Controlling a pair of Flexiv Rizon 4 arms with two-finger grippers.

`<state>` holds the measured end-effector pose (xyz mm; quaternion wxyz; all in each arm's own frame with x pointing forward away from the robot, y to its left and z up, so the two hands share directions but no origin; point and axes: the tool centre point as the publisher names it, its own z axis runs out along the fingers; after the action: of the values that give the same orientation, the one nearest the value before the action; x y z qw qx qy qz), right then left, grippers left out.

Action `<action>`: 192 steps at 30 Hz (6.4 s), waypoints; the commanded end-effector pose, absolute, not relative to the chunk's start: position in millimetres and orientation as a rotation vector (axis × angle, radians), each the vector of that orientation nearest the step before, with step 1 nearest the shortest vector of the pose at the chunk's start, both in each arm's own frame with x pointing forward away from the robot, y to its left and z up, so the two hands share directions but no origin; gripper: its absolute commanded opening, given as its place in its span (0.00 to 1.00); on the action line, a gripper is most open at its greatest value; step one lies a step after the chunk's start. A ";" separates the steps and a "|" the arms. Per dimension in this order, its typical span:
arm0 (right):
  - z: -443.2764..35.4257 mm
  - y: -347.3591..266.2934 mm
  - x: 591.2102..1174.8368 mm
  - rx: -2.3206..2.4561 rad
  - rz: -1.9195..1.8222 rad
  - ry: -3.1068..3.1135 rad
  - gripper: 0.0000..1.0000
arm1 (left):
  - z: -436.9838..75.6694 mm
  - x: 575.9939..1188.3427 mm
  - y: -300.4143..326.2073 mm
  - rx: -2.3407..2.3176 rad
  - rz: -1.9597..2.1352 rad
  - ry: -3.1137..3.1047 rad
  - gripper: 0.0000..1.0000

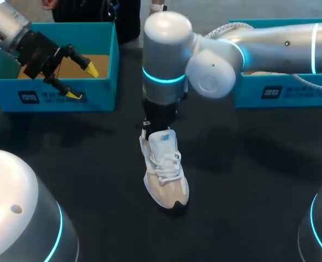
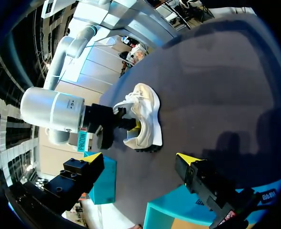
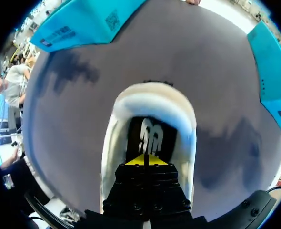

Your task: Take the shoe out of the shoebox, open the shoe tongue, remove and reinsert the insole, then place the shoe into the shoebox

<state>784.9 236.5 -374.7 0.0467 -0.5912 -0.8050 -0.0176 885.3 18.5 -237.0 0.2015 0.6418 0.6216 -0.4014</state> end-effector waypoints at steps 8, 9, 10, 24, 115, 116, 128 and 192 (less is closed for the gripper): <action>-371.3 227.5 786.2 -1.788 0.036 -2.434 0.00 | -236.5 884.7 19.0 1.795 -1.118 1.737 1.00; -370.3 226.6 786.0 -1.779 0.054 -2.420 0.00 | -236.5 884.7 19.0 1.795 -1.118 1.737 1.00; -369.5 226.1 785.2 -1.777 0.063 -2.410 0.00 | -236.5 884.7 19.0 1.795 -1.118 1.737 1.00; -348.9 238.3 773.3 -1.713 0.286 -2.323 0.00 | -236.5 884.7 19.0 1.795 -1.118 1.737 1.00; -318.5 230.0 731.3 -1.868 0.328 -2.355 0.35 | -236.5 884.7 19.0 1.795 -1.118 1.737 1.00; -321.1 229.0 733.8 -1.863 0.329 -2.360 0.34 | -236.5 884.7 19.0 1.795 -1.118 1.737 1.00; -323.8 220.3 733.2 -1.848 0.329 -2.393 0.31 | -236.5 884.7 19.0 1.795 -1.118 1.737 1.00; -298.9 240.2 825.1 -0.274 0.062 -3.323 1.00 | -236.5 884.7 19.0 1.795 -1.118 1.737 1.00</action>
<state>816.3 237.0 -298.9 -0.1001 -0.1112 -0.9887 0.0103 885.0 18.7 -236.8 0.2017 0.6419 0.6216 -0.4011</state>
